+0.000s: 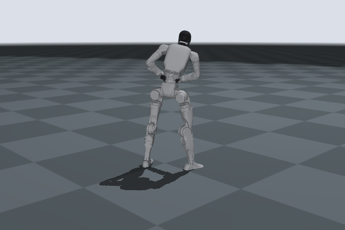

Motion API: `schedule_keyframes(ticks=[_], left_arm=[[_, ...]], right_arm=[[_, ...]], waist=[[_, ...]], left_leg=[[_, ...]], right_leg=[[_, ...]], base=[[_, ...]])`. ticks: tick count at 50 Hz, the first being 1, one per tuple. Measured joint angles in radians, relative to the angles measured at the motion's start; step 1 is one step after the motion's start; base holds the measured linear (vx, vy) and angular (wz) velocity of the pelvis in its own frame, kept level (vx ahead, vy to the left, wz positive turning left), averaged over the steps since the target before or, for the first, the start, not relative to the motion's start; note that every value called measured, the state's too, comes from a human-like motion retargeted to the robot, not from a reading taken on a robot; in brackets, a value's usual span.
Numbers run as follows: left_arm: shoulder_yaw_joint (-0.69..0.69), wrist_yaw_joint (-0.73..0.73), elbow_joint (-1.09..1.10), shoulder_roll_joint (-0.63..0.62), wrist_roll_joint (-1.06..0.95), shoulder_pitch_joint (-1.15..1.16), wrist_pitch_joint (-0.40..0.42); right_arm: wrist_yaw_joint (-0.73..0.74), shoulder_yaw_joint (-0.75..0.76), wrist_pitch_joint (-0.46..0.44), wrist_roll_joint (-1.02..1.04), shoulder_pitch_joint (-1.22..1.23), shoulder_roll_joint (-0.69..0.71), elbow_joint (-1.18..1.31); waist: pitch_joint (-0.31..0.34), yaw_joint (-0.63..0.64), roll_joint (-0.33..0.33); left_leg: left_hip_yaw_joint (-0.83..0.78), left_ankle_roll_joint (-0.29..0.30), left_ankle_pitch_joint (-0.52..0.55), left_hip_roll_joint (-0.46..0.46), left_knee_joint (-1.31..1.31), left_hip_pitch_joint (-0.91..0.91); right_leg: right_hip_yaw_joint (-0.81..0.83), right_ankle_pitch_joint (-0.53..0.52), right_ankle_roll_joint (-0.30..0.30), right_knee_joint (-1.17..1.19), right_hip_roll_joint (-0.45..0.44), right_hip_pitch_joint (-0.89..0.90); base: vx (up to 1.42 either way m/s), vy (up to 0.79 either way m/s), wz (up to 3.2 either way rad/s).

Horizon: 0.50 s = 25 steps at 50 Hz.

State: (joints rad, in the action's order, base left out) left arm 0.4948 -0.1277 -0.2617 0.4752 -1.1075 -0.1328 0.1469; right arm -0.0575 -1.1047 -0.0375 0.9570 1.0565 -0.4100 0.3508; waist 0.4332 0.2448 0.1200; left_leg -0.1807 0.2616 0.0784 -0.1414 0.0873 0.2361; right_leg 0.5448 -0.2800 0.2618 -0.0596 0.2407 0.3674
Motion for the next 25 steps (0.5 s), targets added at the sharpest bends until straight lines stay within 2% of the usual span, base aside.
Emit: schedule_keyframes(ticks=[2,3,6,7,8,9,10,12,15,16,17,18,19,20,21,22,23,24,25], left_arm=[[0.016,-0.019,0.11,-0.04,0.1,-0.152,-0.011],[0.025,-0.034,0.194,-0.065,0.162,-0.242,-0.014],[0.069,-0.078,0.57,-0.157,0.293,-0.539,-0.006],[0.085,-0.119,0.704,-0.188,0.32,-0.627,-0.003],[0.099,-0.179,0.828,-0.217,0.329,-0.699,0.0],[0.113,-0.184,0.913,-0.231,0.334,-0.743,-0.016],[0.128,-0.161,0.979,-0.237,0.336,-0.771,-0.041],[0.137,-0.144,0.919,-0.212,0.287,-0.722,-0.071],[0.109,-0.096,0.622,-0.159,0.163,-0.516,-0.042],[0.1,-0.09,0.496,-0.149,0.102,-0.425,-0.086],[0.094,-0.078,0.382,-0.141,0.054,-0.342,-0.116],[0.092,-0.055,0.293,-0.135,0.031,-0.273,-0.12],[0.094,-0.085,0.216,-0.13,0.003,-0.22,-0.067],[0.098,-0.14,0.145,-0.126,-0.026,-0.177,0.015],[0.105,-0.133,0.109,-0.134,-0.027,-0.159,0.012],[0.117,-0.131,0.082,-0.146,-0.037,-0.152,0.007],[0.137,-0.139,0.073,-0.166,-0.063,-0.165,-0.004],[0.158,-0.15,0.081,-0.193,-0.077,-0.193,-0.003],[0.18,-0.163,0.096,-0.224,-0.084,-0.228,0.005]], right_arm=[[-0.114,0.011,0.015,-0.021,0.04,0.017,0.133],[-0.112,0.039,0.009,0.009,0.055,0.036,0.236],[-0.102,-0.053,0.02,0.102,0.18,0.067,0.6],[-0.045,-0.064,-0.034,0.148,0.201,0.093,0.729],[0.094,-0.065,-0.174,0.262,0.217,0.121,0.853],[0.052,-0.043,-0.165,0.198,0.213,0.134,0.898],[-0.081,-0.011,-0.081,0.046,0.2,0.138,0.903],[-0.169,0.056,-0.15,-0.104,0.169,0.09,0.77],[-0.004,0.05,-0.135,0.018,0.079,-0.068,0.424],[-0.074,0.197,-0.221,-0.388,-0.038,-0.056,0.245],[-0.124,0.301,-0.269,-0.654,-0.135,-0.062,0.088],[-0.134,0.321,-0.237,-0.64,-0.195,-0.106,-0.024],[0.245,0.369,-0.137,-0.741,-0.261,-0.126,-0.135],[0.818,0.432,-0.003,-0.9,-0.331,-0.134,-0.246],[0.788,0.418,0.03,-0.937,-0.361,-0.184,-0.306],[0.721,0.414,0.088,-1.155,-0.406,-0.214,-0.355],[0.578,0.433,0.196,-1.738,-0.481,-0.201,-0.382],[0.494,0.439,0.258,-2.099,-0.514,-0.205,-0.384],[0.439,0.438,0.298,-2.35,-0.527,-0.218,-0.375]], waist=[[-0.011,-0.015,0.028],[-0.015,-0.024,0.041],[-0.021,-0.058,0.071],[-0.021,-0.071,0.077],[-0.021,-0.084,0.079],[-0.02,-0.099,0.081],[-0.018,-0.116,0.082],[-0.017,-0.147,0.083],[-0.026,-0.186,0.077],[-0.023,-0.199,0.073],[-0.02,-0.211,0.071],[-0.02,-0.22,0.07],[-0.021,-0.228,0.069],[-0.023,-0.236,0.067],[-0.019,-0.244,0.073],[-0.015,-0.254,0.079],[-0.011,-0.266,0.086],[-0.008,-0.277,0.092],[-0.004,-0.288,0.098]], left_leg=[[-0.014,0.0,0.012,-0.009,0.0,0.001],[-0.021,0.0,0.017,-0.014,0.0,-0.003],[-0.041,0.0,0.032,-0.029,0.0,-0.016],[-0.048,0.0,0.036,-0.033,0.0,-0.021],[-0.056,0.0,0.04,-0.035,0.0,-0.025],[-0.063,0.0,0.044,-0.04,0.0,-0.034],[-0.067,0.0,0.046,-0.047,0.0,-0.046],[-0.082,0.0,0.054,-0.055,0.0,-0.069],[-0.118,0.0,0.077,-0.059,0.0,-0.093],[-0.127,-0.002,0.084,-0.061,0.0,-0.11],[-0.138,-0.004,0.091,-0.062,0.0,-0.125],[-0.153,-0.005,0.1,-0.062,0.0,-0.134],[-0.169,-0.003,0.112,-0.059,0.0,-0.137],[-0.185,0.0,0.124,-0.055,0.0,-0.135],[-0.197,0.0,0.131,-0.057,0.0,-0.145],[-0.208,0.0,0.138,-0.058,0.0,-0.155],[-0.215,0.0,0.143,-0.059,0.0,-0.165],[-0.223,0.0,0.148,-0.06,0.0,-0.174],[-0.23,0.0,0.153,-0.061,0.0,-0.182]], right_leg=[[0.012,0.017,0.0,0.02,0.003,-0.003],[0.018,0.028,0.0,0.03,0.002,-0.009],[0.031,0.055,0.0,0.048,-0.003,-0.026],[0.032,0.063,0.0,0.053,-0.006,-0.031],[0.029,0.07,0.0,0.056,-0.007,-0.032],[0.026,0.078,0.0,0.059,-0.012,-0.039],[0.023,0.086,0.0,0.061,-0.017,-0.048],[0.008,0.099,0.0,0.064,-0.025,-0.062],[-0.026,0.107,0.0,0.058,-0.038,-0.065],[-0.039,0.114,0.0,0.057,-0.041,-0.076],[-0.053,0.119,0.0,0.056,-0.044,-0.084],[-0.067,0.122,0.0,0.054,-0.049,-0.086],[-0.081,0.121,0.0,0.049,-0.052,-0.081],[-0.096,0.118,0.0,0.043,-0.056,-0.072],[-0.108,0.122,0.0,0.042,-0.061,-0.075],[-0.121,0.124,0.0,0.041,-0.066,-0.079],[-0.131,0.126,0.0,0.038,-0.07,-0.085],[-0.142,0.127,0.0,0.035,-0.075,-0.088],[-0.153,0.128,0.0,0.033,-0.079,-0.089]], base=[[0.13,-0.22,0.42],[0.1,-0.21,0.34],[0.08,-0.19,0.21],[0.06,-0.19,0.0],[0.07,-0.18,-0.09],[0.1,-0.18,-0.16],[0.14,-0.19,-0.24],[0.16,-0.18,-0.39],[0.17,-0.17,-0.6],[0.22,-0.16,-0.63],[0.22,-0.16,-0.66],[0.16,-0.16,-0.69],[0.1,-0.15,-0.7],[0.08,-0.15,-0.69],[0.1,-0.15,-0.67],[0.13,-0.14,-0.61],[0.12,-0.14,-0.58],[0.1,-0.13,-0.57],[0.09,-0.12,-0.63]])
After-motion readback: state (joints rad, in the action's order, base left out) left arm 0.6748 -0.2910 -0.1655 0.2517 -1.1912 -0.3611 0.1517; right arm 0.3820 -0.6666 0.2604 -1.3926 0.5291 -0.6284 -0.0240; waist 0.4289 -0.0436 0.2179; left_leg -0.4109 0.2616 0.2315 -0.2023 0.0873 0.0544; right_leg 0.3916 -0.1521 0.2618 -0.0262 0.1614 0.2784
